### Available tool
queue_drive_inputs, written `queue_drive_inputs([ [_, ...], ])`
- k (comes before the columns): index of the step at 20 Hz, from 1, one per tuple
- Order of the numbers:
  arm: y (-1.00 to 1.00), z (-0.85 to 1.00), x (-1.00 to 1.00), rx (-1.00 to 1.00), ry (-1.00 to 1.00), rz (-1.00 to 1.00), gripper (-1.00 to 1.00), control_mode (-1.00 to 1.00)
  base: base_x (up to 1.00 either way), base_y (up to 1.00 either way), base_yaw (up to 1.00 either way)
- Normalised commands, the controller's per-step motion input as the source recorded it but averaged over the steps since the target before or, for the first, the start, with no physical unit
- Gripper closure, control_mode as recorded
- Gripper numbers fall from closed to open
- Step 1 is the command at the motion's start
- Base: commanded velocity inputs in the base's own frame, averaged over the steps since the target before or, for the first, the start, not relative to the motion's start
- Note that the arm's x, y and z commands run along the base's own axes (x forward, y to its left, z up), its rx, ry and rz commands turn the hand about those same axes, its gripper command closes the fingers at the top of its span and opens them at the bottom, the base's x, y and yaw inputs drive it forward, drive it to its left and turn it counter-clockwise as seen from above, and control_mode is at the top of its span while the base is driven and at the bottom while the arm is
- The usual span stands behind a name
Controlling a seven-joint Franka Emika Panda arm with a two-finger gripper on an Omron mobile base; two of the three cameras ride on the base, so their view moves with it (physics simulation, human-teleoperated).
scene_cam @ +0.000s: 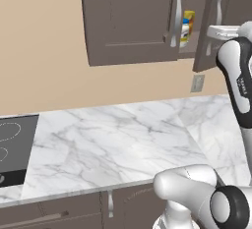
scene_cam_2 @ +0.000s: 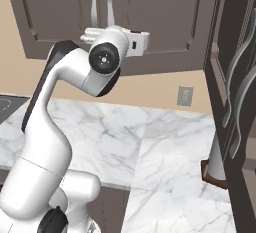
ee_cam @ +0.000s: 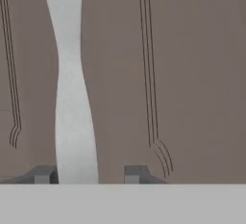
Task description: Move the mayonnaise and mustard from the cabinet to the dining counter.
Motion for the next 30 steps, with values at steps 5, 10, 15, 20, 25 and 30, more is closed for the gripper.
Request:
queue_drive_inputs([
  [5, -0.83, 0.00, -0.55, 0.00, 0.07, -0.02, 1.00, -1.00, 0.00, 0.00, 0.00],
  [10, -0.78, 0.00, -0.52, 0.00, 0.08, -0.03, 1.00, -1.00, 0.00, 0.00, 0.00],
  [15, -0.45, -0.04, -0.18, 0.00, 0.06, -0.01, -1.00, -1.00, 0.00, 0.00, 0.00],
  [20, -0.02, -0.02, -0.05, 0.00, 0.00, 0.00, -1.00, -1.00, 0.00, 0.00, 0.00],
  [25, -0.18, -0.01, -0.55, 0.00, 0.01, -0.01, -1.00, -1.00, 0.00, 0.00, 0.00],
  [30, -0.09, 0.04, -0.80, 0.00, 0.00, -0.10, -1.00, -1.00, 0.00, 0.00, 0.00],
])
